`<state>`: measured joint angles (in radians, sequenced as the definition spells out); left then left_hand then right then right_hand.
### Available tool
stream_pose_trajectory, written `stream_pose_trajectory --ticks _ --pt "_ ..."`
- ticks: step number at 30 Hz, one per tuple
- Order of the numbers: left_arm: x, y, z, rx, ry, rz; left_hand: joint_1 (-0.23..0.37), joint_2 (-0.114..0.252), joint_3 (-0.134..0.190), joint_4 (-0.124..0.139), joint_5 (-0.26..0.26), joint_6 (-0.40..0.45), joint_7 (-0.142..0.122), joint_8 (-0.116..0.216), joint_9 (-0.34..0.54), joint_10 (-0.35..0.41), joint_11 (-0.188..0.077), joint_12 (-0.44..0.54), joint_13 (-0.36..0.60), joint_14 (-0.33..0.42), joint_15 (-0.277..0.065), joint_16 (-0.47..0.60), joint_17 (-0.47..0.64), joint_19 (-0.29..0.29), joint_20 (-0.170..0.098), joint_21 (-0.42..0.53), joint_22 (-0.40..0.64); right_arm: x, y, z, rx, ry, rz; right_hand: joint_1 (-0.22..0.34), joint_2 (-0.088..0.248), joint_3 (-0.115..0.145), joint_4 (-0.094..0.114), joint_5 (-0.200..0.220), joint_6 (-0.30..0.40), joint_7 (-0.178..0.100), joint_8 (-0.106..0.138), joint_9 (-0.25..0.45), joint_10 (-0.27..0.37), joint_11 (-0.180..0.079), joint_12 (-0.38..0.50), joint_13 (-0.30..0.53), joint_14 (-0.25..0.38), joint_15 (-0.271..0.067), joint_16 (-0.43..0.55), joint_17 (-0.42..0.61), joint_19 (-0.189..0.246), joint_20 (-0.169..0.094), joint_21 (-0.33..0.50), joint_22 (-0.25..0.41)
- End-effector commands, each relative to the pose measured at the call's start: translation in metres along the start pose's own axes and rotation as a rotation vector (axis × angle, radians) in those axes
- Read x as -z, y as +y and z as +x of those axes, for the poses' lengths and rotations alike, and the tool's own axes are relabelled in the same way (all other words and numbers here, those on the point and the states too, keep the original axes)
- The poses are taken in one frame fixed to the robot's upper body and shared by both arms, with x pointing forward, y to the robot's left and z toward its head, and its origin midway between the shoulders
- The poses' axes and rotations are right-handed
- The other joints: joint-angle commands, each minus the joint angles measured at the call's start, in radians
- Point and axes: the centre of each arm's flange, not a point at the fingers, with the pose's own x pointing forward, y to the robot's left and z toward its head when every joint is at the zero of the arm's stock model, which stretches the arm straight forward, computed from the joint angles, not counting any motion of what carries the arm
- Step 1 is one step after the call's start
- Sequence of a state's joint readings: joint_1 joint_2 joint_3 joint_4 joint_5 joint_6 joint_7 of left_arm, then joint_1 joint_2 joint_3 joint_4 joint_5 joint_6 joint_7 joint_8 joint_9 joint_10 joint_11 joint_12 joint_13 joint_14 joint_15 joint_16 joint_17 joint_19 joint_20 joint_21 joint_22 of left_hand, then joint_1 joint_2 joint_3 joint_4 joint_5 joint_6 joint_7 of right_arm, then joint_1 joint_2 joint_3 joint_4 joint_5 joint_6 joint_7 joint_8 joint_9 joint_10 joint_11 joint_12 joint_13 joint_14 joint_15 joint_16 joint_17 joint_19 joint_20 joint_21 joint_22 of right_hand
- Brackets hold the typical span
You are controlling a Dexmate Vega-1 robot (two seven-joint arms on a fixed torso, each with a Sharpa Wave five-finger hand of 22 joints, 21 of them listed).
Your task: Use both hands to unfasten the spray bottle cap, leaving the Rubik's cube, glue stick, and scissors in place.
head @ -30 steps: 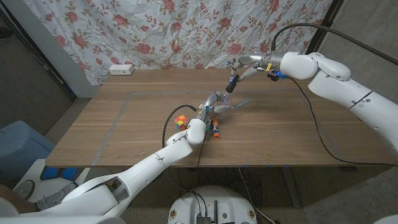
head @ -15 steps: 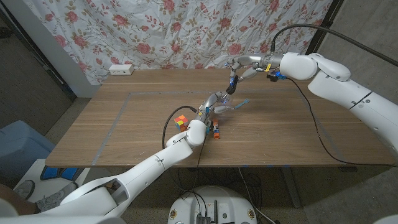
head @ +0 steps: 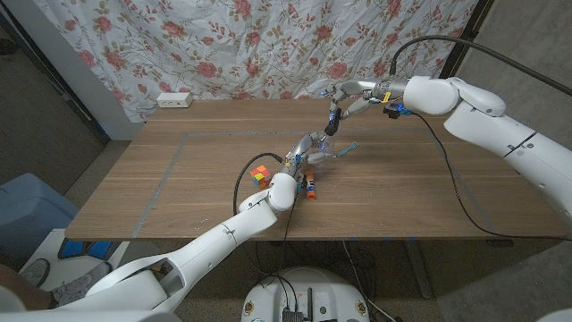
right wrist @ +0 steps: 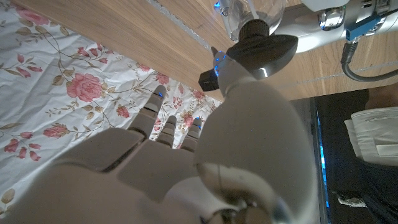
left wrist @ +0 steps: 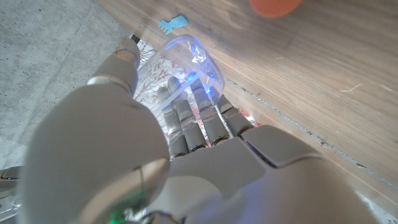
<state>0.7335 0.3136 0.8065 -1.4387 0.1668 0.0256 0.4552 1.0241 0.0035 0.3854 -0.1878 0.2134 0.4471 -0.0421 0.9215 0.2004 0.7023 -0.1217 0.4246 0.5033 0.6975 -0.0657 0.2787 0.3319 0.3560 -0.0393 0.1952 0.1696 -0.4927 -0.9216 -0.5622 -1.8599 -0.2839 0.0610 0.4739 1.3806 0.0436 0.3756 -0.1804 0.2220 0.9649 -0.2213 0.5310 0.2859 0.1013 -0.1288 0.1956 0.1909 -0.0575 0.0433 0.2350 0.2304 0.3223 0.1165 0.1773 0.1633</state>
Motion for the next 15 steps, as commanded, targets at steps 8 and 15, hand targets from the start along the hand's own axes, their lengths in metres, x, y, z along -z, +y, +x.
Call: stream_pose_trajectory --ticks 8,15 --pt "0.0016 -0.0001 -0.0009 0.011 0.004 0.001 -0.072 0.090 0.024 0.015 -0.003 0.018 0.009 0.005 0.000 0.019 -0.014 -0.006 0.004 0.006 -0.112 0.010 0.003 0.010 -0.044 -0.001 0.002 0.0035 -0.0074 -0.0022 0.035 -0.012 0.058 0.010 -0.013 -0.007 0.009 0.002 -0.086 0.000 -0.057 -0.030 -0.026 0.004 -0.004 0.002 -0.022 0.010 -0.003 0.007 -0.014 0.018 0.003 0.003" --pt "0.0030 0.0006 -0.0009 0.007 0.007 -0.001 -0.072 0.090 0.023 0.016 -0.004 0.018 0.009 0.005 0.000 0.019 -0.014 -0.008 0.004 0.007 -0.112 0.010 0.004 0.010 -0.044 -0.001 0.002 0.0058 -0.0127 -0.0061 0.032 0.009 0.061 -0.006 -0.018 -0.018 0.018 -0.001 -0.140 -0.001 -0.094 -0.051 -0.038 0.010 -0.005 0.002 -0.027 0.019 -0.003 0.008 -0.016 0.031 0.005 0.002"
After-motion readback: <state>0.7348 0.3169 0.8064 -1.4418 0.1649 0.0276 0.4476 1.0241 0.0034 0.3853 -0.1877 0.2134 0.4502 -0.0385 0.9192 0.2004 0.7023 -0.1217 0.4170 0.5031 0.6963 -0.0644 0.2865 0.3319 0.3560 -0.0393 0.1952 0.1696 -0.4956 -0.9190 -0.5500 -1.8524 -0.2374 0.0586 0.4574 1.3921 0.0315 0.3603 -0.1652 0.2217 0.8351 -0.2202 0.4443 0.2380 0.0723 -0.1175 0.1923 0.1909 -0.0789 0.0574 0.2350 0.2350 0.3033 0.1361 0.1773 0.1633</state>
